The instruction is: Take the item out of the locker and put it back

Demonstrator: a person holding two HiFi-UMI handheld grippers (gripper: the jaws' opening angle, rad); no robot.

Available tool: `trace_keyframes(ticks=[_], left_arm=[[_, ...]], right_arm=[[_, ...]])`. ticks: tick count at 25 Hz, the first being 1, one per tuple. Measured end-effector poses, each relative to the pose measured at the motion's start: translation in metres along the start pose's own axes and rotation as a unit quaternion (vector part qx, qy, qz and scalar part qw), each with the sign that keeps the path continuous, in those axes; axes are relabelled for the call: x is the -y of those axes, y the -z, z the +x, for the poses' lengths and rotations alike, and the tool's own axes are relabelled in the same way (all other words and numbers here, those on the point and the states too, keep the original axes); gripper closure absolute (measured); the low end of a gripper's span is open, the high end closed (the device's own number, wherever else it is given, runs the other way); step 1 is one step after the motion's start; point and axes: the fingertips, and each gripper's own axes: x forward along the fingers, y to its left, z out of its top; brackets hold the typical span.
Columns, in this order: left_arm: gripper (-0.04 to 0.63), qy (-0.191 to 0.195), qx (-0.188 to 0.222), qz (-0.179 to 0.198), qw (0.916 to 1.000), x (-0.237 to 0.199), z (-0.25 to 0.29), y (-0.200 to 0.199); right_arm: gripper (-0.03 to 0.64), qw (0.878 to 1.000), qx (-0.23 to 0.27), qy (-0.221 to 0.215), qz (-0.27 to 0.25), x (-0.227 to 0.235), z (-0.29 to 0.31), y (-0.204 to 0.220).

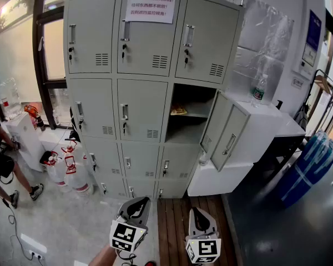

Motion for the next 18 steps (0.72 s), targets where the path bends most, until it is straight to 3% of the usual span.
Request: trace_keyframes(ticks=[18], left_arm=[[0.574,0.001,-0.003,0.000,1.0000,-0.028,0.017,0.006]], right_arm=[[0.597,1.000,0.005,0.006,-0.001,-0.004,0.030,0.002]])
